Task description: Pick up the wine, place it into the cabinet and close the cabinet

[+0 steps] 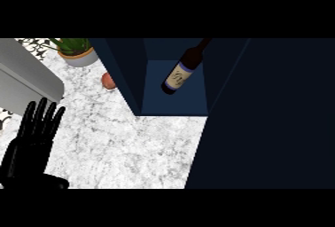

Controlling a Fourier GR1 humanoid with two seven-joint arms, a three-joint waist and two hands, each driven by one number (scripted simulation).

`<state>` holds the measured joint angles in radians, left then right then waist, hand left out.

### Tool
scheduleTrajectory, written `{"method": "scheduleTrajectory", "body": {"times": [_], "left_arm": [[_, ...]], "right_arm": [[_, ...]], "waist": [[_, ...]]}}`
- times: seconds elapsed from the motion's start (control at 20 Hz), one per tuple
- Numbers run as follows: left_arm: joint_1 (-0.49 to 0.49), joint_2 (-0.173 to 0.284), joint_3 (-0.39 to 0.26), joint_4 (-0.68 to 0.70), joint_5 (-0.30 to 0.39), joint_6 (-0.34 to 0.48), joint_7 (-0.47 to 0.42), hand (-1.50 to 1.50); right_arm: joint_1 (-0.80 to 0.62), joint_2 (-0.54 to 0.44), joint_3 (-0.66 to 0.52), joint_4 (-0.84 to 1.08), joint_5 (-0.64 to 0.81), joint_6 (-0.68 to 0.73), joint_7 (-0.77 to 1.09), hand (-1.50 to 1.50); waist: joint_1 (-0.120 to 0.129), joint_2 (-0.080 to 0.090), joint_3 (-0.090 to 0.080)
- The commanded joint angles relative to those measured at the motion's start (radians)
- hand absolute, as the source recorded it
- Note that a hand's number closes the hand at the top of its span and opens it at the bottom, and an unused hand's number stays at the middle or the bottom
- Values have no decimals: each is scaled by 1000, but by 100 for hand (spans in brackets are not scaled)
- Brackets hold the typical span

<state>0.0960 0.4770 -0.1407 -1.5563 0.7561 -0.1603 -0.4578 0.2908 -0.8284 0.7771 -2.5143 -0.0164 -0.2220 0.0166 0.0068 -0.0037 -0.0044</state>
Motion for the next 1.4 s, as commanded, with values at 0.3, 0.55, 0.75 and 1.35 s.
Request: {"method": "scheduleTrajectory", "body": {"times": [0.3, 0.55, 0.75, 1.35], "left_arm": [[10, 73, 76, 10, 68, -116, 21, -150], [-21, 110, 112, 18, 115, -142, 62, -150], [-24, 101, 102, 49, 87, -136, 56, -150], [-36, 140, 139, 65, 117, -181, 88, -150]], "right_arm": [[-141, 169, 97, -136, -39, -10, 166, 150], [-198, 221, 82, -83, -84, 14, 191, 150], [-261, 272, 66, -58, -89, 20, 236, 150], [-773, 648, -42, 314, -100, -42, 511, 150]], "waist": [[26, 7, -2], [45, 12, -3], [51, 14, -5], [69, 9, -3]]}}
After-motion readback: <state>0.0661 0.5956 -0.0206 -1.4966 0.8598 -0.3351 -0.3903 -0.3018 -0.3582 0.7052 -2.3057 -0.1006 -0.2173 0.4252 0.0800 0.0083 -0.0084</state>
